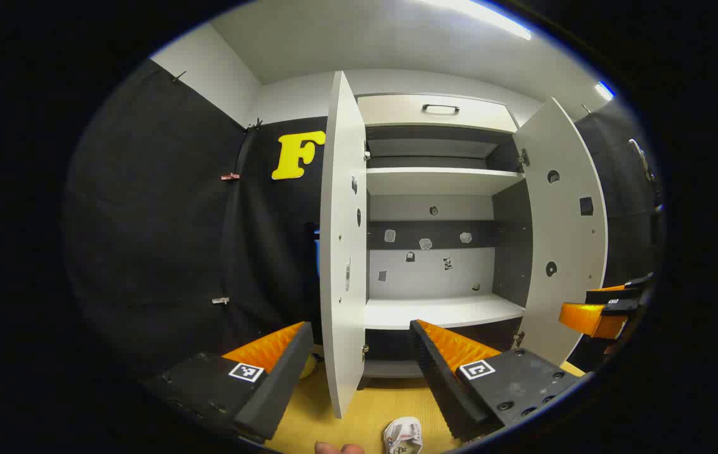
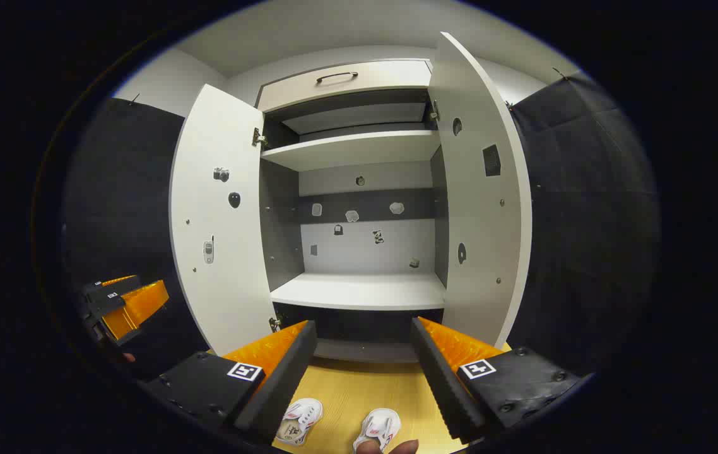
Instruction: Grab one shoe with the right hand and put it into the shoe cabinet, grab the other shoe with the left hand and put it into the shoe cabinet; then close the right door with the right hand and the left door with the left hand.
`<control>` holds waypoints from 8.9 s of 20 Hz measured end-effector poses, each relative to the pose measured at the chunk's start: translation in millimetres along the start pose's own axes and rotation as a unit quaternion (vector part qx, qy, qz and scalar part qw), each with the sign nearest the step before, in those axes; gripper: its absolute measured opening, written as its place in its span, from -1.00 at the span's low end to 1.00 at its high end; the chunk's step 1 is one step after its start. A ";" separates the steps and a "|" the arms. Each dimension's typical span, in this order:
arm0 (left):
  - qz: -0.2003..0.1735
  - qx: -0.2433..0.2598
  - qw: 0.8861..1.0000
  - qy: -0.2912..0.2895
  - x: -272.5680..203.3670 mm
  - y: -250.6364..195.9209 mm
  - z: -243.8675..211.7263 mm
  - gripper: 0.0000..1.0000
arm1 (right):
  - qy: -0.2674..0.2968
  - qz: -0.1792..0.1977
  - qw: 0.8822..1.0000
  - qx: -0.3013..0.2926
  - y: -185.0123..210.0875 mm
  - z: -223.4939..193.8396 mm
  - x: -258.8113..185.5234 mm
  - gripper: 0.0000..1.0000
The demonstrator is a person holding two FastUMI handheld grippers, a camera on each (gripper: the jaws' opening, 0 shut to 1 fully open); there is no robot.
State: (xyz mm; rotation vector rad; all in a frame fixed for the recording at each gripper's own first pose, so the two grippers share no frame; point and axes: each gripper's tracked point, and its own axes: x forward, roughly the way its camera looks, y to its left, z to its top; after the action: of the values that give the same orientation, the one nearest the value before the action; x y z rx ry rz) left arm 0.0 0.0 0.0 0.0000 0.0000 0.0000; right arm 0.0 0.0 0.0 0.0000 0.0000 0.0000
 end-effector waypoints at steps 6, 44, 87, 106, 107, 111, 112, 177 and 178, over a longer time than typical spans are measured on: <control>-0.017 -0.013 1.000 -0.003 6.9 -3.7 -3.2 0.95 | 0.011 -0.003 1.000 -0.005 2.2 -11.1 -8.5 0.95; -0.017 0.005 0.998 0.052 3.4 0.7 -56.2 0.95 | 0.410 -0.074 0.906 0.071 -13.4 -419.3 -0.1 0.49; -0.053 -0.024 0.996 0.062 13.3 -25.4 -72.2 0.95 | 0.153 -0.001 0.988 -0.007 3.5 -32.3 281.1 -0.91; -0.019 -0.034 0.996 0.084 16.4 0.0 -82.7 0.94 | 0.286 -0.090 0.948 -0.110 -59.1 -95.6 461.4 -0.61; -0.021 -0.034 0.996 0.082 17.0 -1.0 -81.2 0.94 | 0.284 -0.087 0.949 -0.101 -58.0 -94.3 457.1 -0.71; -0.025 -0.035 0.996 0.077 14.7 -6.3 -76.8 0.94 | 0.274 -0.071 0.957 -0.058 -49.6 -80.4 436.7 -0.15; -0.025 -0.035 0.996 0.075 13.4 -7.5 -75.4 0.94 | 0.267 -0.064 0.960 -0.049 -43.6 -77.0 432.1 0.15; -0.137 0.043 0.929 0.341 35.5 -101.8 -339.4 -0.90 | -0.052 -0.058 0.997 -0.008 -73.8 56.5 -44.9 0.96; -0.131 0.040 0.932 0.337 39.5 -102.3 -320.6 -0.90 | -0.054 -0.060 0.997 -0.008 -77.5 57.6 -47.0 0.96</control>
State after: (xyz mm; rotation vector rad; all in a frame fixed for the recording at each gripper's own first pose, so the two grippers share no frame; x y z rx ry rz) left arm 39.5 -102.3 -320.6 0.0815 0.6888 -0.2676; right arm -47.0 -77.5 57.6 -0.0153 -0.1083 -0.1202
